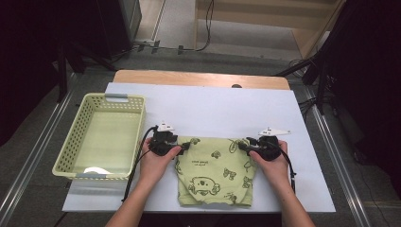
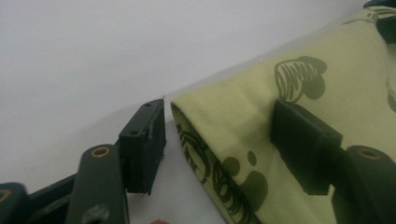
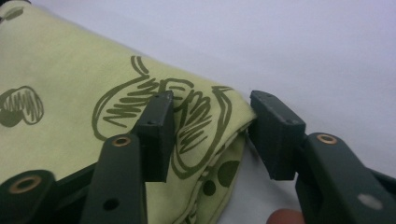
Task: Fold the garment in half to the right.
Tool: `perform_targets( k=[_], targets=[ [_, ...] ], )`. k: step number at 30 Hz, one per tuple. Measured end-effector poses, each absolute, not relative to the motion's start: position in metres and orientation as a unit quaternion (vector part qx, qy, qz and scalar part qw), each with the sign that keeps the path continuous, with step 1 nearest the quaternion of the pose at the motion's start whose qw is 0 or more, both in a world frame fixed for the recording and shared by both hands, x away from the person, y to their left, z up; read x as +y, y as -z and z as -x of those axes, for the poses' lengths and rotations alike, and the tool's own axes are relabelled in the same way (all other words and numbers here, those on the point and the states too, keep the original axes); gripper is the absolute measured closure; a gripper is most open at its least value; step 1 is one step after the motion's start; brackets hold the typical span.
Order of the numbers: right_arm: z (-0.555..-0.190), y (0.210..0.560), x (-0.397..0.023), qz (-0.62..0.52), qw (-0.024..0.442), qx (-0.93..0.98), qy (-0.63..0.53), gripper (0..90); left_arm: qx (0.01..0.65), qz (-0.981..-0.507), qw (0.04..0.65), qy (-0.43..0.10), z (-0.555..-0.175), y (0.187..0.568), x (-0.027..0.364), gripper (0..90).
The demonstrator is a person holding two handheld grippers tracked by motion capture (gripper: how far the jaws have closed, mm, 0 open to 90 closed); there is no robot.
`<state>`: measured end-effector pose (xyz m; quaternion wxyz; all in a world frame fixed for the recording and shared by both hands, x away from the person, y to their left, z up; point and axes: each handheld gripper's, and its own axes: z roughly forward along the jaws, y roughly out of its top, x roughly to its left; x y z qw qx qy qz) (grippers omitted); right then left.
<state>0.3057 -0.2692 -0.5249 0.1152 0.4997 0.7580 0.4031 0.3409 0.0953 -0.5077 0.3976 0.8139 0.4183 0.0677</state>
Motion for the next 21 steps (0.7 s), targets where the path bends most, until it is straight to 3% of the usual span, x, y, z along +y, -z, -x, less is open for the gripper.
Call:
perform_targets(
  k=[5,8,12,17,21],
  targets=[
    [-0.3062,0.5254,-0.2706,-0.500,0.103,0.759,-0.403,56.3,0.415,-0.816,0.397,-0.068,-0.3412,0.5083,0.0951,47.2],
    [-0.3051,0.5253,-0.2689,-0.498,0.110,0.763,-0.398,64.2,0.414,-0.816,0.397,-0.069,-0.3411,0.5085,0.0947,51.3],
    [-0.3049,0.5254,-0.2691,-0.495,0.099,0.764,-0.402,75.1,0.417,-0.816,0.393,-0.073,-0.3410,0.5087,0.0941,64.8],
    [-0.3055,0.5243,-0.2712,-0.492,0.100,0.762,-0.408,78.4,0.416,-0.816,0.395,-0.072,-0.3413,0.5077,0.0931,78.1],
    [-0.3080,0.5226,-0.2724,-0.490,0.114,0.761,-0.408,78.9,0.409,-0.815,0.398,-0.098,-0.3412,0.5016,0.0905,82.9]
  ],
)
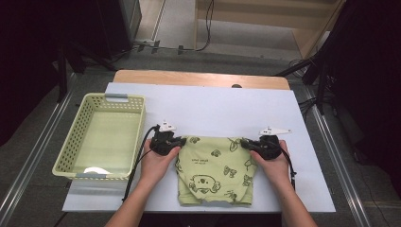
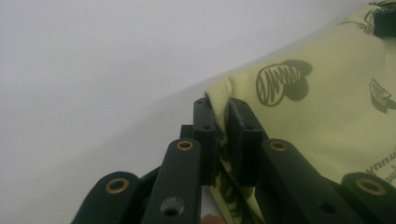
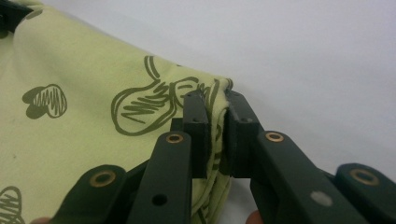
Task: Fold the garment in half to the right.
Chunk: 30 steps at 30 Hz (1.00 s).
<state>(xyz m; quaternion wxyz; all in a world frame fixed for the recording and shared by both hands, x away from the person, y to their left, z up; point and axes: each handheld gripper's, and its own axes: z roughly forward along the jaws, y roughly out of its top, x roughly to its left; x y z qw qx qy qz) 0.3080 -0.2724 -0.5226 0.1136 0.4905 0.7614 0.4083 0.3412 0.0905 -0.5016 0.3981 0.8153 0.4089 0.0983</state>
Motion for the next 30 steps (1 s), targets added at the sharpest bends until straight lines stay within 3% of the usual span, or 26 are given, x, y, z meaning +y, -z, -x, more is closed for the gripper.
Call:
perform_targets(
  k=[17,27,29,30],
  targets=[
    [-0.348,0.493,-0.282,-0.499,0.173,0.744,-0.410,79.0,0.417,-0.793,0.419,-0.143,-0.374,0.476,0.076,84.1],
    [-0.369,0.490,-0.292,-0.515,0.182,0.735,-0.403,78.8,0.415,-0.791,0.429,-0.135,-0.389,0.478,0.073,84.2],
    [-0.370,0.489,-0.293,-0.518,0.178,0.731,-0.408,76.2,0.416,-0.790,0.430,-0.133,-0.390,0.479,0.072,84.2],
    [-0.370,0.488,-0.293,-0.519,0.175,0.726,-0.415,70.4,0.416,-0.788,0.434,-0.132,-0.391,0.480,0.072,84.2]
  ],
)
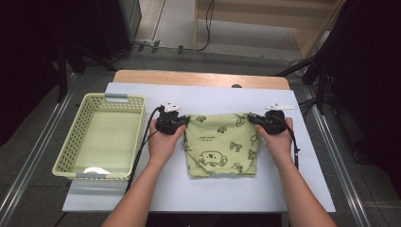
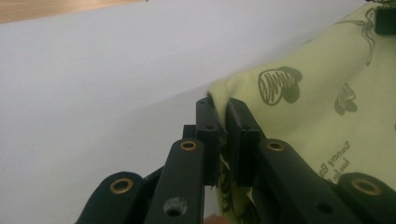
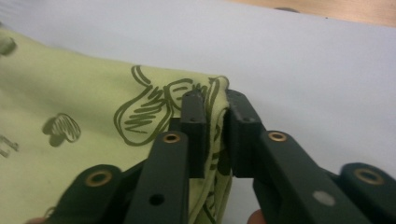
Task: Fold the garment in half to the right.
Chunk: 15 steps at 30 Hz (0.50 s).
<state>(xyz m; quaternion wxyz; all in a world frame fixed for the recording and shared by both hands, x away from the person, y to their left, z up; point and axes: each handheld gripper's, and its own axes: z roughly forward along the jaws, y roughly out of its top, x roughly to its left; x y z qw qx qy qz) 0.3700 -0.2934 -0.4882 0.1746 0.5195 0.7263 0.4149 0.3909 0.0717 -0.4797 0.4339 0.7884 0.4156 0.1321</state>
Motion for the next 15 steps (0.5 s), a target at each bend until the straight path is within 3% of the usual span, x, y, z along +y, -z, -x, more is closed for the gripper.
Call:
perform_targets(
  k=[2,5,11,15],
  targets=[
    [-0.368,0.486,-0.293,-0.526,0.182,0.718,-0.417,52.2,0.414,-0.787,0.438,-0.131,-0.392,0.479,0.072,84.2],
    [-0.362,0.480,-0.293,-0.525,0.183,0.712,-0.430,36.6,0.412,-0.787,0.441,-0.129,-0.391,0.478,0.070,84.2],
    [-0.340,0.465,-0.279,-0.498,0.166,0.722,-0.452,12.4,0.413,-0.786,0.442,-0.128,-0.392,0.478,0.070,84.2],
    [-0.328,0.462,-0.266,-0.462,0.153,0.749,-0.450,2.2,0.412,-0.787,0.442,-0.126,-0.391,0.477,0.070,84.2]
  ],
)
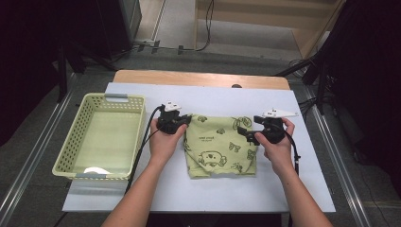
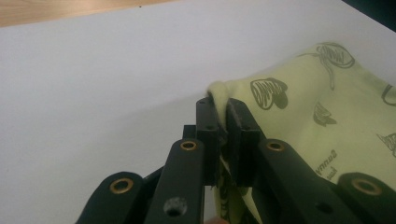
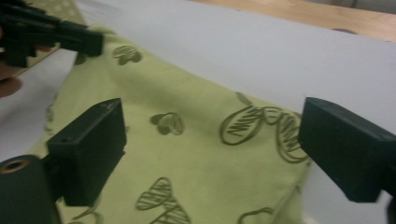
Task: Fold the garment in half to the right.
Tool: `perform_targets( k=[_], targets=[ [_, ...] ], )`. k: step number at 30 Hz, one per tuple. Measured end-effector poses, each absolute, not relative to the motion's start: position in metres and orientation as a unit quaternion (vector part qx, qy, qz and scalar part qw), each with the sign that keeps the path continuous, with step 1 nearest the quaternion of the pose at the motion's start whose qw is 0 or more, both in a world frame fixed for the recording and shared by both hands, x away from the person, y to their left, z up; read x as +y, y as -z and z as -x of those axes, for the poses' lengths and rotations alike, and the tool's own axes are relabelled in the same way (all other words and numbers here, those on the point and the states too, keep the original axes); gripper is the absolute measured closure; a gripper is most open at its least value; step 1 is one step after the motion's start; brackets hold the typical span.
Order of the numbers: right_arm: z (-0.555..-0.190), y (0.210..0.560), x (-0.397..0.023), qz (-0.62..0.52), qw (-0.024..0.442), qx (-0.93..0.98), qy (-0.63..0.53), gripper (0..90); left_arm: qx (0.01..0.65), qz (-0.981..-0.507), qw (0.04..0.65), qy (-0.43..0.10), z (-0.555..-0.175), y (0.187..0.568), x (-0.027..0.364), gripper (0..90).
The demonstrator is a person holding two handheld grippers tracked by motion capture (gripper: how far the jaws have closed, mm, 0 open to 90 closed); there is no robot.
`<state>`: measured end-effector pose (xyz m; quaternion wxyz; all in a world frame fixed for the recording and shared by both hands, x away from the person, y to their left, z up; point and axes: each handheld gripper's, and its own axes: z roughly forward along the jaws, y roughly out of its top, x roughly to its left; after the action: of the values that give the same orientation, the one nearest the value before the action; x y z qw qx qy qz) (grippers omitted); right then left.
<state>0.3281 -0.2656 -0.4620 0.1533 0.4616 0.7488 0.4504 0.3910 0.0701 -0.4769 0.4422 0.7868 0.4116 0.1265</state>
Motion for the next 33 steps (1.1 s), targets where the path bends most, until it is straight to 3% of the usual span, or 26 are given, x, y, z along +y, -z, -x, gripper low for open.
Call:
perform_targets(
  k=[31,33],
  targets=[
    [-0.255,0.469,-0.176,-0.366,0.109,0.785,-0.488,0.0,0.408,-0.788,0.446,-0.118,-0.390,0.472,0.071,84.4],
    [-0.252,0.472,-0.171,-0.363,0.108,0.787,-0.486,2.9,0.408,-0.788,0.446,-0.118,-0.390,0.472,0.071,84.3]
  ],
)
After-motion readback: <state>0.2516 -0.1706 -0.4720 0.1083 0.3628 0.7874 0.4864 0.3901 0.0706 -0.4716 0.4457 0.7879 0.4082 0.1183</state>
